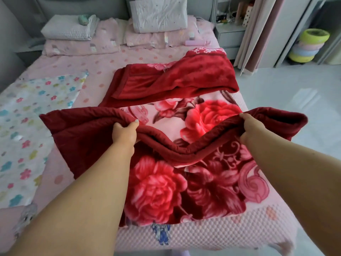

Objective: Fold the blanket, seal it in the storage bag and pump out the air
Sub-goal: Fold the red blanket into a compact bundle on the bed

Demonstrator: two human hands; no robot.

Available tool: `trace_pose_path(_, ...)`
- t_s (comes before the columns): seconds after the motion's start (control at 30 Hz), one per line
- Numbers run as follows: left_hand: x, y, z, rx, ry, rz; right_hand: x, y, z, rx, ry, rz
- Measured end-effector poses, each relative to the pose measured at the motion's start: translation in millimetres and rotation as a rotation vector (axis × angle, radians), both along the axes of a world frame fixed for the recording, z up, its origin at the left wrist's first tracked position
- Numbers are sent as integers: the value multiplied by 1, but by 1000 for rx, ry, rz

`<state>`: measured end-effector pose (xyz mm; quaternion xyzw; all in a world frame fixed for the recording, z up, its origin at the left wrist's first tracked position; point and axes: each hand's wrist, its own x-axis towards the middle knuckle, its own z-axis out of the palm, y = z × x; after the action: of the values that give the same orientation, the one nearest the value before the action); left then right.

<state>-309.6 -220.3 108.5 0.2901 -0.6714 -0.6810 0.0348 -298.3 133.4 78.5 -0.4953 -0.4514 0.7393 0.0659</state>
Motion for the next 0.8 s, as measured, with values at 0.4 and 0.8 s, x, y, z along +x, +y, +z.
trace_pose_path(0.4, -92, 1, -69, 226, -155, 166, -82, -12, -56, -143, -11, 18)
trace_pose_path(0.8, -197, 6, -38, 165, 62, 20, -187, -13, -31, 118, 170, 277)
